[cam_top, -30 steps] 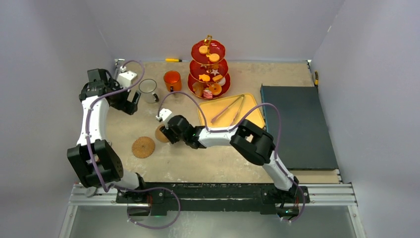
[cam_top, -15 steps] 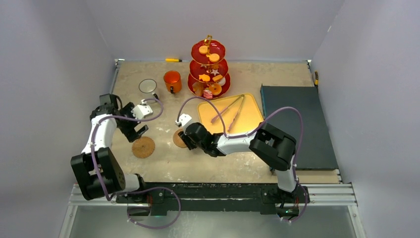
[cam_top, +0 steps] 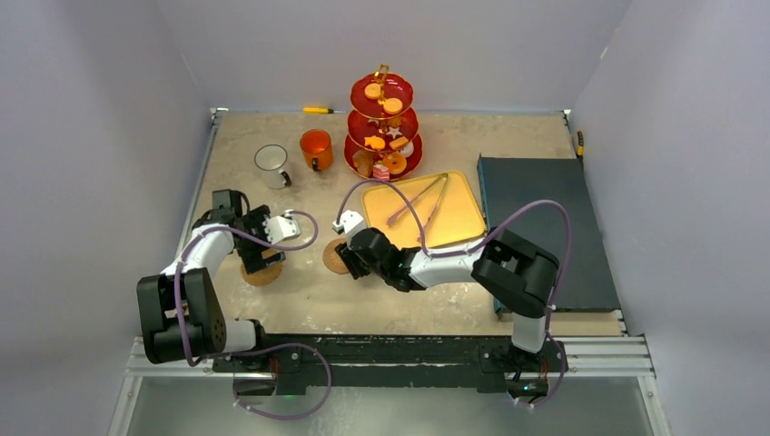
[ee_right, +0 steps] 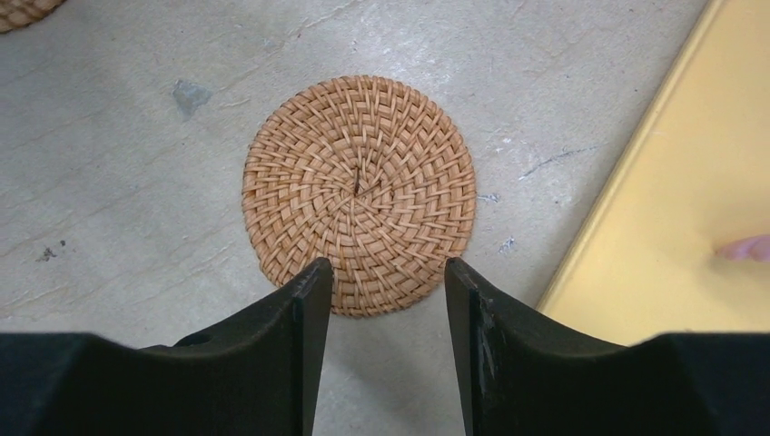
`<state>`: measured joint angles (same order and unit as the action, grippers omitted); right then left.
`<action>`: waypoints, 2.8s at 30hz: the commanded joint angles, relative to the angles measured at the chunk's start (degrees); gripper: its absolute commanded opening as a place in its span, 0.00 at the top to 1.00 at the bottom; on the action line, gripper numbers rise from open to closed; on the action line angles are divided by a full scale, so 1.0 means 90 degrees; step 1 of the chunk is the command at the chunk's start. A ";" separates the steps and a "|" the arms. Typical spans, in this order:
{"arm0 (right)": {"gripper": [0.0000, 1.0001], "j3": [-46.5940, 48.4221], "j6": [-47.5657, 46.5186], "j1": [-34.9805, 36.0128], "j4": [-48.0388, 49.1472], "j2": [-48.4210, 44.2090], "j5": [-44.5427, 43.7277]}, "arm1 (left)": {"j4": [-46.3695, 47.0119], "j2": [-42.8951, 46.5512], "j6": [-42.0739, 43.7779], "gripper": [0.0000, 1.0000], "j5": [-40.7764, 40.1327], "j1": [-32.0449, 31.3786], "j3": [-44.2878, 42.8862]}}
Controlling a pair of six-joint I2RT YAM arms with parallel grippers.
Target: Serve the afternoon tea
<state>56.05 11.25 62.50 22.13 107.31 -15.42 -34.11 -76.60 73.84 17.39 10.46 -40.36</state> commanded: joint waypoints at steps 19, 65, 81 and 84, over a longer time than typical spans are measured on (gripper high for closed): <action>0.34 -0.0039 0.0321 -0.0021 0.0007 -0.0706 -0.0016 | 0.0381 -0.0186 -0.1284 0.01 0.0618 -0.0811 -0.0248; 0.04 0.1057 0.0016 -0.0580 -0.0756 -0.1151 0.0383 | -0.1131 -0.5752 -0.3899 0.59 -0.0141 -0.0167 -0.8122; 0.04 0.1613 -0.0230 -0.0755 -0.0839 -0.0751 0.0576 | -0.0953 -0.4854 -0.4636 1.00 0.0271 -0.0146 -0.6980; 0.04 0.1779 -0.0296 -0.0790 -0.0869 -0.0656 0.0642 | -0.0955 -0.4439 -0.5044 1.00 0.0215 -0.0160 -0.6657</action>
<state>68.45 10.28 55.86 14.57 100.79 -10.81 -41.67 -123.57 33.61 18.17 8.95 -103.26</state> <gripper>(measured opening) 0.962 0.105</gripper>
